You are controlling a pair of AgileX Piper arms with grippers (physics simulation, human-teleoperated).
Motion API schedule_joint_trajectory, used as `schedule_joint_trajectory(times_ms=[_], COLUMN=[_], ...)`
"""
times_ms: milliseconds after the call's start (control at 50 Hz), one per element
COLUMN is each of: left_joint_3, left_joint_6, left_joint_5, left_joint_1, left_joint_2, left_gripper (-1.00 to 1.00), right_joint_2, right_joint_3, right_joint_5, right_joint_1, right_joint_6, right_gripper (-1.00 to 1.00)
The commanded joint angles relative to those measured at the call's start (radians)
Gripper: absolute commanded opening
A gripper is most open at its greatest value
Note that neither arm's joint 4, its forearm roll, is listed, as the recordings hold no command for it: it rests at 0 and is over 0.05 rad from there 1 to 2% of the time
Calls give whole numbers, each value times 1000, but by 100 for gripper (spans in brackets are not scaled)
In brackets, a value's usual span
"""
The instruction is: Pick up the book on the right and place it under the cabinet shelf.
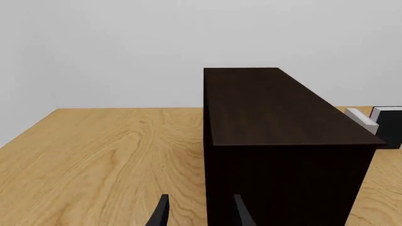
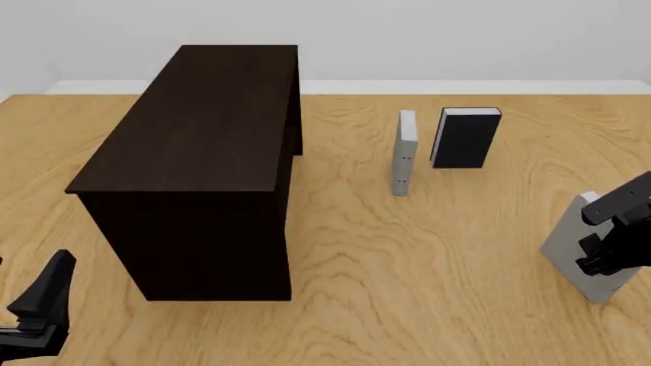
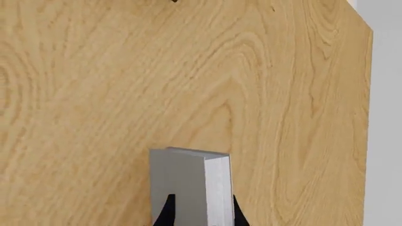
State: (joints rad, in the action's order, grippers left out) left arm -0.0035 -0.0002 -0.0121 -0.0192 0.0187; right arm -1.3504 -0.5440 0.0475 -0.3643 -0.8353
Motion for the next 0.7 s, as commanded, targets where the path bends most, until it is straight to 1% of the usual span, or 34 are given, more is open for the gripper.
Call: schedule_joint_trajectory(times_ms=[20, 40, 160, 220, 240, 260, 320, 360, 400, 420, 500, 520, 580, 600, 640, 700], left_joint_3=[0, 0, 0, 0, 0, 0, 0, 0, 0, 0, 0, 0, 0, 0, 0, 0], left_joint_6=[0, 0, 0, 0, 0, 0, 0, 0, 0, 0, 0, 0, 0, 0, 0, 0], left_joint_5=[0, 0, 0, 0, 0, 0, 0, 0, 0, 0, 0, 0, 0, 0, 0, 0], left_joint_1=[0, 0, 0, 0, 0, 0, 0, 0, 0, 0, 0, 0, 0, 0, 0, 0], left_joint_2=[0, 0, 0, 0, 0, 0, 0, 0, 0, -1, 0, 0, 0, 0, 0, 0], left_gripper=[100, 100, 100, 100, 100, 100, 100, 100, 100, 100, 100, 100, 100, 100, 100, 100], right_joint_2=[12, 32, 106, 171, 180, 192, 238, 272, 307, 312, 372, 396, 448, 470, 504, 541], right_joint_3=[-20, -31, -51, -56, -71, -75, -87, -93, -116, -117, -134, -148, -176, -191, -204, -208], right_joint_5=[8, 28, 90, 115, 136, 152, 187, 194, 221, 227, 262, 270, 288, 316, 341, 364], right_joint_1=[-15, -9, 14, 35, 40, 49, 61, 62, 73, 76, 105, 119, 143, 166, 198, 234], right_joint_6=[47, 59, 83, 90, 110, 117, 129, 126, 151, 152, 191, 215, 253, 281, 320, 355], right_gripper=[-100, -100, -100, -100, -100, -100, -100, -100, -100, -100, -100, -100, -100, -100, -100, -100])
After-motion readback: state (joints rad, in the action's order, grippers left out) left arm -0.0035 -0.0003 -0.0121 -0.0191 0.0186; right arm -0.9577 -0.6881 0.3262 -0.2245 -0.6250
